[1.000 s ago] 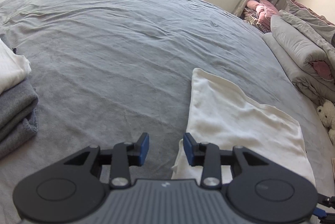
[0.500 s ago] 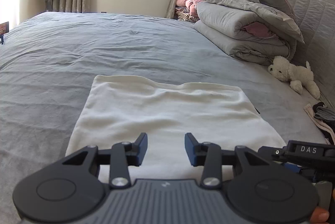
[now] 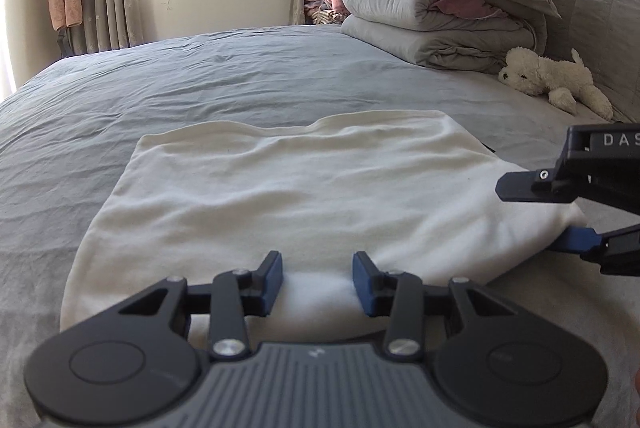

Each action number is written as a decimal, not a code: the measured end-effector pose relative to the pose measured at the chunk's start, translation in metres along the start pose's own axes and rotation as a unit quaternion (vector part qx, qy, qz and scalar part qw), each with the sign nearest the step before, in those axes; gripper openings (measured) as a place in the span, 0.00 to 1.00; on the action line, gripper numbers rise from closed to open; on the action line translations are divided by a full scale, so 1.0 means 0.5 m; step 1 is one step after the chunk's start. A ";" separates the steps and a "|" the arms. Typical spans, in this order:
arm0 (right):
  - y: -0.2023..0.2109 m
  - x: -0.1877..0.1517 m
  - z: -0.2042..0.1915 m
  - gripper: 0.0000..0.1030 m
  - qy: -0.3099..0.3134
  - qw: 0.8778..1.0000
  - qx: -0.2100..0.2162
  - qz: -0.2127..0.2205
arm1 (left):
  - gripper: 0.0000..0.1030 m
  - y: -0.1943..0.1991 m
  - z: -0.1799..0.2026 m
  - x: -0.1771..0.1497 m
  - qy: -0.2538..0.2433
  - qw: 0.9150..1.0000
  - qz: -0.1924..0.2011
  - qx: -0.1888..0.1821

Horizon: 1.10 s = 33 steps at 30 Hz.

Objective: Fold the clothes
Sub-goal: 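Roll the right gripper and pinch the side edge of the shirt, then lift the shirt side with the right gripper and fold it lengthwise over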

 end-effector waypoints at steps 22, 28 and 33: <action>-0.024 0.011 0.030 0.23 -0.029 1.000 -0.011 -0.003 | 0.39 0.000 0.007 -0.003 -0.012 1.000 0.002 0.006; -0.029 0.006 0.053 0.24 -0.089 0.996 -0.009 -0.019 | 0.39 0.002 0.009 -0.004 -0.015 1.000 0.003 0.008; -0.028 0.008 0.060 0.40 -0.127 0.992 0.011 -0.019 | 0.39 0.001 0.009 -0.003 -0.015 1.000 0.002 0.008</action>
Point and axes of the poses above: each gripper's, at about its wrist camera, not at the fingertips, and y roughly against the way its jaws point, z to its right, x to its top, the point moved 10 cm from there along -y, roughly the way its jaws point, and after that the axes turned 4 degrees about x, right-handed, at the moved point
